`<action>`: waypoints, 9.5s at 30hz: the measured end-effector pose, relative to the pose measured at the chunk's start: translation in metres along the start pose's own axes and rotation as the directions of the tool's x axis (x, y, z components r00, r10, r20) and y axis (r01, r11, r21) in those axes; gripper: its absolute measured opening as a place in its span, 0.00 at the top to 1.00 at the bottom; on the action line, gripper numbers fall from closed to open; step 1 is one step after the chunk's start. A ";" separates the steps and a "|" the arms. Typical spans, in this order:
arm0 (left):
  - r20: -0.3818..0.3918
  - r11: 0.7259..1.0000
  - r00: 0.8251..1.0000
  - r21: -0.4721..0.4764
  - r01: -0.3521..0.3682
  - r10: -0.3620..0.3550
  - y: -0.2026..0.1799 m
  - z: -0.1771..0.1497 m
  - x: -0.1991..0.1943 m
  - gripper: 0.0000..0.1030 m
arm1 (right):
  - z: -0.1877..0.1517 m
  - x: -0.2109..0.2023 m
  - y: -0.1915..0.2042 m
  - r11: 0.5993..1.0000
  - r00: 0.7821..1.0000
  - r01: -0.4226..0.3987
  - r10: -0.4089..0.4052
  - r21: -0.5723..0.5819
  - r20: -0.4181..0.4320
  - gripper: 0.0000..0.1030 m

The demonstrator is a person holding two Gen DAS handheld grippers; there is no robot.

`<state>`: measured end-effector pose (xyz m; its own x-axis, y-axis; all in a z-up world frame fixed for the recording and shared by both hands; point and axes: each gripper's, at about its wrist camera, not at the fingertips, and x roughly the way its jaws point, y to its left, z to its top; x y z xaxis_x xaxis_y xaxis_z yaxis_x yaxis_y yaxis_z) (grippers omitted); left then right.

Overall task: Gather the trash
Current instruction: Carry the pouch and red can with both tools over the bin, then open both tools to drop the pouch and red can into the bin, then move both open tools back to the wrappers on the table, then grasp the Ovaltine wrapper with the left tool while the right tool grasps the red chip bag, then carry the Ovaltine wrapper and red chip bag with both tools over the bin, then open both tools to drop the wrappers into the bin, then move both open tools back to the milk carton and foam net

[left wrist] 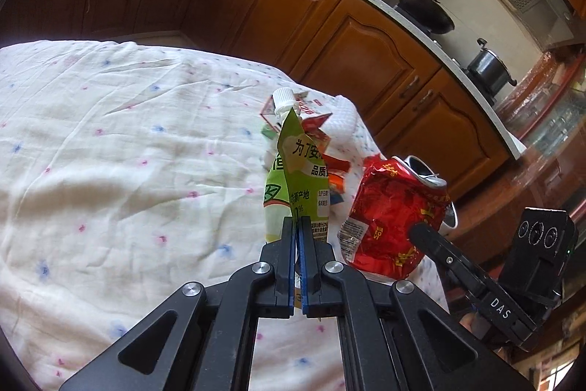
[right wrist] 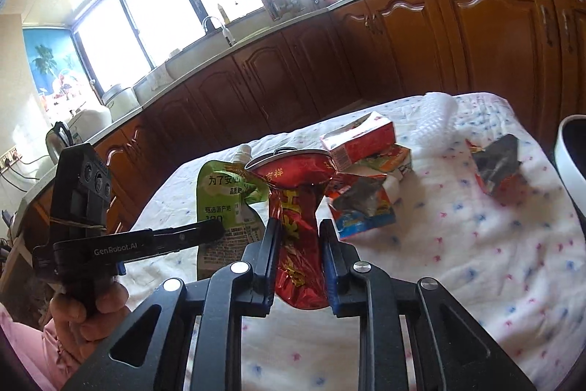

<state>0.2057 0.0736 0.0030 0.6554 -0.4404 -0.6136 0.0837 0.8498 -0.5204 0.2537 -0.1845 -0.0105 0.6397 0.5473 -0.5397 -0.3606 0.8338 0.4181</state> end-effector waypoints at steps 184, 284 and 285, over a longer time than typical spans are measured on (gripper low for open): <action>-0.033 0.993 0.996 0.096 -0.074 0.078 -0.063 0.019 0.123 1.00 | 0.025 0.017 -0.145 0.912 0.945 0.318 -0.328 0.260 -0.007 0.98; -0.112 0.981 0.992 0.190 -0.032 0.054 -0.143 0.001 0.189 0.58 | -0.008 -0.110 -0.181 0.855 0.911 0.342 -0.404 0.391 0.085 0.31; -0.108 0.983 0.992 0.178 -0.042 0.062 -0.136 0.000 0.183 0.58 | -0.008 -0.106 -0.179 0.858 0.916 0.334 -0.393 0.390 0.080 0.30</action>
<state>0.3141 -0.1223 -0.0383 0.5742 -0.4159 -0.7052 0.1890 0.9054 -0.3801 0.2453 -0.3905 -0.0339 0.7820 0.1678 -0.6002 0.1689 0.8699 0.4633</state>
